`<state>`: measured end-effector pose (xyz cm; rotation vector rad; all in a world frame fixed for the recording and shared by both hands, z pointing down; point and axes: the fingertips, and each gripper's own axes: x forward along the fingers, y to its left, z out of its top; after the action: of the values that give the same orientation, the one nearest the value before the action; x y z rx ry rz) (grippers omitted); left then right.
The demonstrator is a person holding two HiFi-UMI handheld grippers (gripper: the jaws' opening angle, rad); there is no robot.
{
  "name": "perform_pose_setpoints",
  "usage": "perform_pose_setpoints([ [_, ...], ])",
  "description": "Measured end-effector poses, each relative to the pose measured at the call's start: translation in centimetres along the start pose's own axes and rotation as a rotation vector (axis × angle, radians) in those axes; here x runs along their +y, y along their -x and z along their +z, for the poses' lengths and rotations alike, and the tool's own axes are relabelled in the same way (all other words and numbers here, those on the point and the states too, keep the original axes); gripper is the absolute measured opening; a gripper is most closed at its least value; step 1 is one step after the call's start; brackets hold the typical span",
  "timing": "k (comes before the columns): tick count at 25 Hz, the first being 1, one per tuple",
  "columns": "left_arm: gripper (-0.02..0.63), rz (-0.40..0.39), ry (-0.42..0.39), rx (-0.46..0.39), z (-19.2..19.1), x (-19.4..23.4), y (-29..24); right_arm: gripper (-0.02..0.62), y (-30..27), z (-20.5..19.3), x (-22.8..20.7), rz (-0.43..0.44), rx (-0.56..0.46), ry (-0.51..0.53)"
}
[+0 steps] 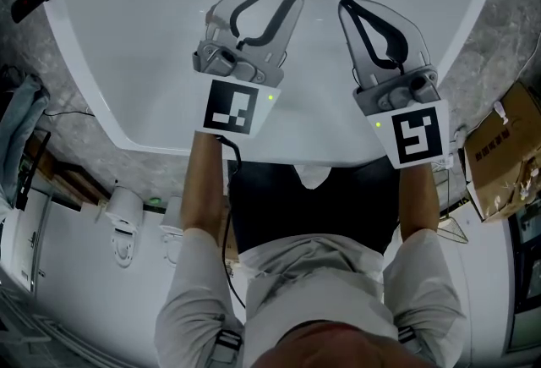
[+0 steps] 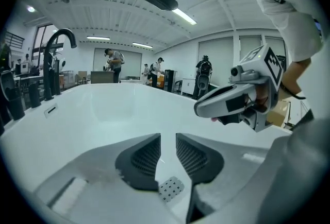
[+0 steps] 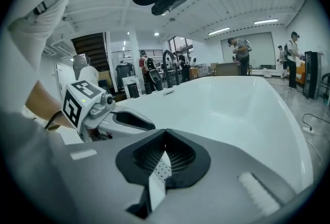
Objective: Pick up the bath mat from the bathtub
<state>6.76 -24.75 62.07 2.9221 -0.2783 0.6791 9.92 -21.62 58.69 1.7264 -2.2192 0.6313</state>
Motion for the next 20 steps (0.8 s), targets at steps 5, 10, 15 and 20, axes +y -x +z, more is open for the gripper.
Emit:
perform_pose_setpoints([
  [5,0.109,-0.023,0.008,0.065,-2.7,0.6,-1.9,0.003,-1.1,-1.8,-0.6,0.013,0.028,-0.012],
  [10,0.138,-0.042,-0.026,0.120,-5.5,1.3,-3.7,0.003,-2.0,-3.5,-0.5,0.028,0.063,-0.035],
  [15,0.166,-0.074,-0.068,0.207,-9.5,1.6,-5.7,0.003,-2.5,-5.5,-1.3,0.031,0.089,-0.062],
  [20,0.197,-0.114,-0.114,0.266,-13.4,1.8,-7.4,0.003,-2.9,-7.2,-2.1,0.026,0.104,-0.069],
])
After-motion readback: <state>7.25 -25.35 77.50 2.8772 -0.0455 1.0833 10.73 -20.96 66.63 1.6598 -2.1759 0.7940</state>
